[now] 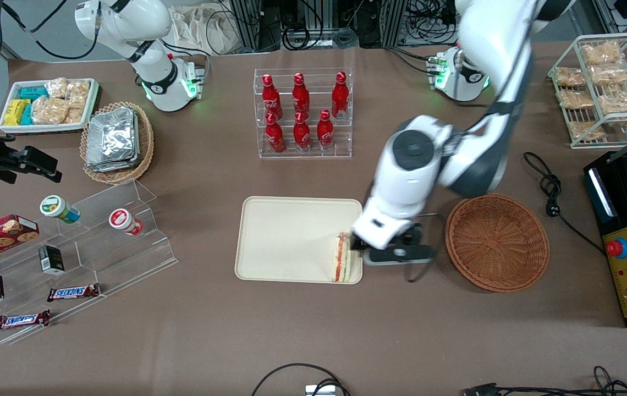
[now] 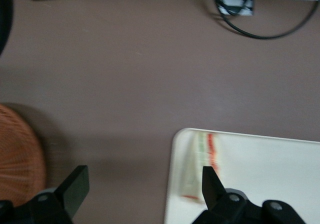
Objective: Place sandwich from basket to tray
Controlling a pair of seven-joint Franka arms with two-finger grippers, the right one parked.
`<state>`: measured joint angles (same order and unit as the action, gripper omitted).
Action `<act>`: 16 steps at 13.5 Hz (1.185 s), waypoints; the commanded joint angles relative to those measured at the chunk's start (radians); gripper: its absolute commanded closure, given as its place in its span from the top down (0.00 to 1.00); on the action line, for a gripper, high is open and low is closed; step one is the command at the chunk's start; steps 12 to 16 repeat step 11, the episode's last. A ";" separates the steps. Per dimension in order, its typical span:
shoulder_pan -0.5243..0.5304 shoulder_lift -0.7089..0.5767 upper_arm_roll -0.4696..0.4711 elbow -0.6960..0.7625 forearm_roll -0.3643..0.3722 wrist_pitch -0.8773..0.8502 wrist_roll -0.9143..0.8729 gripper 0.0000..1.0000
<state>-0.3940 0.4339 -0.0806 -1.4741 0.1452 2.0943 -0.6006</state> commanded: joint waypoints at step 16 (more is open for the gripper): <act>0.310 -0.445 -0.010 -0.295 -0.151 -0.300 0.437 1.00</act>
